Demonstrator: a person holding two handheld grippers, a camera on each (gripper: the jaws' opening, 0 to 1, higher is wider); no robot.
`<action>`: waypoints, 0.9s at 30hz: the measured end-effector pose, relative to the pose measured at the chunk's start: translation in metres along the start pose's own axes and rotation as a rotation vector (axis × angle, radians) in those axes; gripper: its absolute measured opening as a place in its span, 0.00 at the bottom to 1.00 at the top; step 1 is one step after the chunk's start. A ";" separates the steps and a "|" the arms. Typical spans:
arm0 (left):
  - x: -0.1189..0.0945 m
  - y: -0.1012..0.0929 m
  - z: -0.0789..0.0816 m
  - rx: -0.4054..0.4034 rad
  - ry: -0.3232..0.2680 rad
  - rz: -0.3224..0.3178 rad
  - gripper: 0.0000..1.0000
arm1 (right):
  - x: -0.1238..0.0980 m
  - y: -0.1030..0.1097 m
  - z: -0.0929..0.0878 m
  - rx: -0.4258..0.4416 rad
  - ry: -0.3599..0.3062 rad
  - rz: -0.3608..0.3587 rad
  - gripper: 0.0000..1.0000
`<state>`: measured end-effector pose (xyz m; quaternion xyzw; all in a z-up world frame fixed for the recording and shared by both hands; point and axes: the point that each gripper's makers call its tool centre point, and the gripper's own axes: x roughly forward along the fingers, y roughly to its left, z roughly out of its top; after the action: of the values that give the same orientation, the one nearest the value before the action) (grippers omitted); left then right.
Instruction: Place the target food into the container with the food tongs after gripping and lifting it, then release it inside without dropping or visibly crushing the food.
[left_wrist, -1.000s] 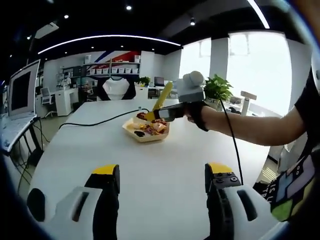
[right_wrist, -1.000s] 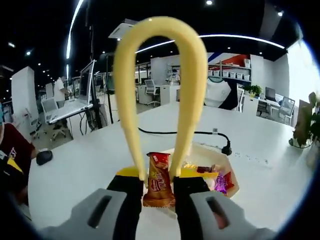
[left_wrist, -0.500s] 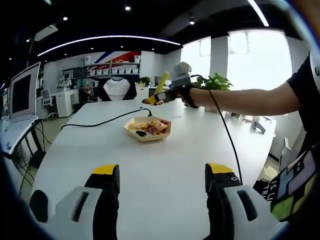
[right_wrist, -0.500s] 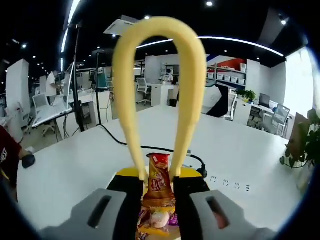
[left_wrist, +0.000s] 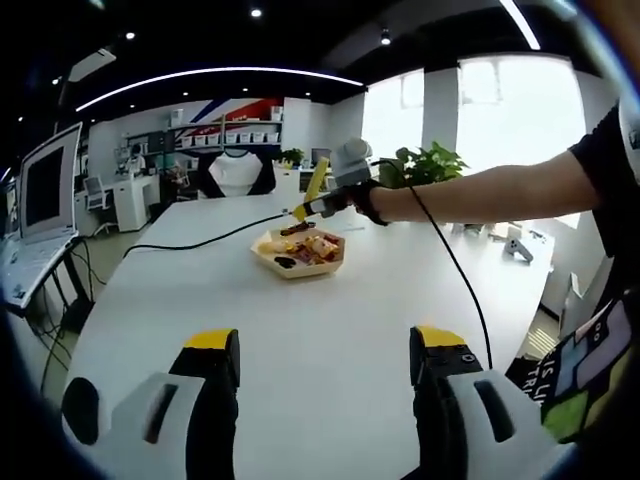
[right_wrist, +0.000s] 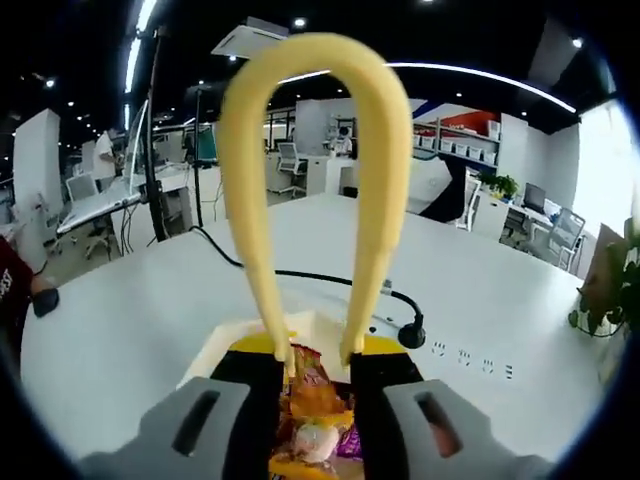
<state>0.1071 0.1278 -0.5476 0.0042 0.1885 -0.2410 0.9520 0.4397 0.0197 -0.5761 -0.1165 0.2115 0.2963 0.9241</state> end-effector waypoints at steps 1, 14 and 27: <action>0.000 -0.001 0.000 0.003 0.001 -0.002 0.73 | 0.000 -0.001 0.001 0.002 -0.006 -0.001 0.24; 0.001 -0.006 0.006 0.000 -0.044 -0.006 0.73 | -0.037 -0.020 -0.022 0.168 -0.006 -0.021 0.25; 0.014 -0.023 -0.005 0.031 -0.017 -0.087 0.73 | -0.101 -0.071 -0.114 0.181 0.233 -0.132 0.26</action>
<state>0.1061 0.1017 -0.5559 0.0088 0.1767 -0.2849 0.9421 0.3714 -0.1257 -0.6240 -0.0800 0.3349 0.1989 0.9175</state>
